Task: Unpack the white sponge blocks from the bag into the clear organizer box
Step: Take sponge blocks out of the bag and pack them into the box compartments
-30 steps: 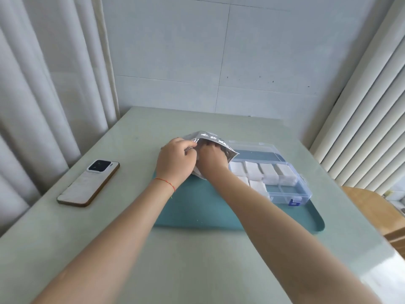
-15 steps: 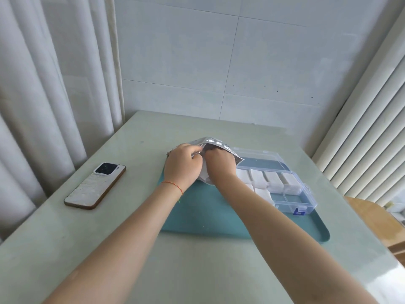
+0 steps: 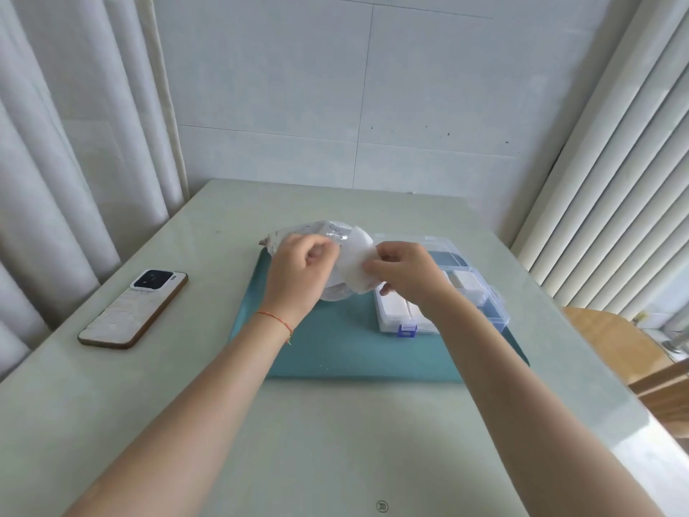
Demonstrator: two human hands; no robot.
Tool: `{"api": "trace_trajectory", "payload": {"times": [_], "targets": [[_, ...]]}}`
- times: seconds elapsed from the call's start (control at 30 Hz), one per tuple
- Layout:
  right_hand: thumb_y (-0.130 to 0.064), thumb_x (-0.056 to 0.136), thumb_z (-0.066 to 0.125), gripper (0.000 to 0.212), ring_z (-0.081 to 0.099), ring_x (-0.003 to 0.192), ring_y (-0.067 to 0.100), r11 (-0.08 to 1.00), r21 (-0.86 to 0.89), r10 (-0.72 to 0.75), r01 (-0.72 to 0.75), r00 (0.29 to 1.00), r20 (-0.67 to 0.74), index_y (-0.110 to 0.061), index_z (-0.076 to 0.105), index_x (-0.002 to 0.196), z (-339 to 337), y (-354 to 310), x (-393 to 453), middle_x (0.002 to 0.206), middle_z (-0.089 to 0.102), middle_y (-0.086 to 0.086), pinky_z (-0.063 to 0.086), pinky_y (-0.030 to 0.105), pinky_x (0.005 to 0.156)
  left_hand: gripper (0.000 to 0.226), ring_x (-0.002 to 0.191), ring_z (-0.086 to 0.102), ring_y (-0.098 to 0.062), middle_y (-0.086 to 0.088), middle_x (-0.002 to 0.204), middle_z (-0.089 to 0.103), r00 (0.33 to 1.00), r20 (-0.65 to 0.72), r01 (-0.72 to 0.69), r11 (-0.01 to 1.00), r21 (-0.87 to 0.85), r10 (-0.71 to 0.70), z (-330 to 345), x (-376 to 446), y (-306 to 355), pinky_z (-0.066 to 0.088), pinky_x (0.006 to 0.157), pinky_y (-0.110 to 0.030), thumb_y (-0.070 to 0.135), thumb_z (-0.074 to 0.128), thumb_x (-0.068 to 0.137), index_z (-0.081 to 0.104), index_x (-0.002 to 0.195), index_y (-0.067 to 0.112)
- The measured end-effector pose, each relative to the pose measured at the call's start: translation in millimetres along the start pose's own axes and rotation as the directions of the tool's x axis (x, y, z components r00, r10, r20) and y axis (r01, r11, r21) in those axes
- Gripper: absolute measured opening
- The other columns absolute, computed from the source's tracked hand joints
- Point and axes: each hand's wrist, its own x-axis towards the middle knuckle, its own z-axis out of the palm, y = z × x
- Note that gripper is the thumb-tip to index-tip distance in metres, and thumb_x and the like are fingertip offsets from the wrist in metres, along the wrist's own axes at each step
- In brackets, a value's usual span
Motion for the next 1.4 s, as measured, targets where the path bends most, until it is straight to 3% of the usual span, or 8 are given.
{"api": "trace_trajectory", "payload": {"times": [0.17, 0.33, 0.47, 0.6, 0.77, 0.93, 1.27, 1.4], "targets": [[-0.009, 0.089, 0.062, 0.014, 0.056, 0.059, 0.008, 1.000, 0.002, 0.013, -0.014, 0.983, 0.182, -0.011, 0.074, 0.096, -12, 5, -13, 0.079, 0.070, 0.000, 0.050, 0.020, 0.062, 0.013, 0.061, 0.051, -0.003, 0.005, 0.072, 0.061, 0.969, 0.163, 0.226, 0.938, -0.264, -0.188, 12, -8, 11, 0.047, 0.060, -0.024, 0.025, 0.068, 0.091, 0.075, 0.082, 0.018], [-0.006, 0.087, 0.066, 0.010, 0.058, 0.061, 0.014, 0.995, 0.097, 0.024, -0.028, 0.999, 0.046, -0.010, 0.072, 0.094, -28, 22, -16, 0.077, 0.072, 0.002, 0.049, 0.026, 0.064, 0.019, 0.062, 0.067, -0.020, -0.009, 0.076, 0.062, 0.949, 0.093, 0.316, 0.901, -0.297, -0.302, 24, -8, 5, 0.061, 0.066, -0.044, 0.016, 0.062, 0.093, 0.070, 0.077, 0.008], [-0.007, 0.087, 0.070, 0.018, 0.066, 0.070, 0.022, 0.908, 0.416, 0.035, -0.047, 0.999, 0.037, 0.002, 0.063, 0.101, -33, 32, -22, 0.083, 0.071, 0.012, 0.049, 0.026, 0.061, 0.016, 0.070, 0.074, -0.023, -0.013, 0.086, 0.072, 0.933, 0.168, 0.358, 0.863, -0.356, -0.317, 29, -15, 2, 0.059, 0.057, -0.031, 0.013, 0.057, 0.097, 0.068, 0.097, 0.002], [-0.008, 0.087, 0.072, 0.018, 0.068, 0.064, 0.024, 0.907, 0.415, 0.034, -0.072, 0.995, 0.097, -0.004, 0.057, 0.095, -15, 25, -29, 0.076, 0.070, 0.014, 0.047, 0.026, 0.053, 0.017, 0.083, 0.071, -0.032, -0.018, 0.096, 0.072, 0.885, 0.333, 0.456, 0.751, -0.477, -0.326, 30, -23, 3, 0.059, 0.063, -0.029, 0.003, 0.053, 0.097, 0.066, 0.107, 0.001], [-0.011, 0.086, 0.073, 0.024, 0.057, 0.044, 0.016, 0.933, 0.355, 0.081, -0.052, 0.994, -0.067, -0.010, 0.050, 0.080, 2, 18, -32, 0.059, 0.065, 0.007, 0.033, 0.023, 0.043, 0.029, 0.079, 0.073, -0.021, -0.012, 0.093, 0.073, 0.834, 0.494, 0.537, 0.560, -0.630, -0.244, 25, -26, 4, 0.058, 0.067, -0.027, -0.005, 0.039, 0.099, 0.063, 0.113, 0.000], [-0.010, 0.085, 0.072, 0.025, 0.048, 0.037, 0.009, 0.958, 0.286, 0.055, 0.013, 0.972, -0.228, -0.012, 0.049, 0.075, 10, 18, -32, 0.053, 0.061, 0.001, 0.034, 0.013, 0.041, 0.040, 0.095, 0.071, -0.030, -0.020, 0.110, 0.070, 0.788, 0.579, 0.604, 0.441, -0.663, -0.210, 24, -27, 4, 0.059, 0.081, -0.032, -0.001, 0.030, 0.097, 0.060, 0.124, -0.004], [-0.012, 0.086, 0.070, 0.010, 0.050, 0.044, 0.008, 0.976, 0.217, 0.031, 0.037, 0.954, -0.298, -0.015, 0.062, 0.082, -5, 23, -28, 0.060, 0.061, -0.004, 0.039, 0.021, 0.051, 0.038, 0.095, 0.070, -0.034, -0.019, 0.104, 0.071, 0.785, 0.556, 0.603, 0.537, -0.589, -0.272, 25, -30, 2, 0.059, 0.078, -0.028, -0.017, 0.050, 0.088, 0.061, 0.121, -0.004], [-0.005, 0.091, 0.061, 0.016, 0.053, 0.056, 0.005, 0.980, 0.185, -0.052, 0.081, 0.987, -0.154, -0.017, 0.073, 0.092, -21, 22, -31, 0.066, 0.066, -0.011, 0.042, 0.014, 0.057, 0.036, 0.084, 0.073, -0.030, -0.018, 0.095, 0.073, 0.775, 0.549, 0.615, 0.573, -0.541, -0.313, 23, -29, 0, 0.060, 0.075, -0.029, -0.018, 0.044, 0.089, 0.062, 0.117, -0.003]]}}
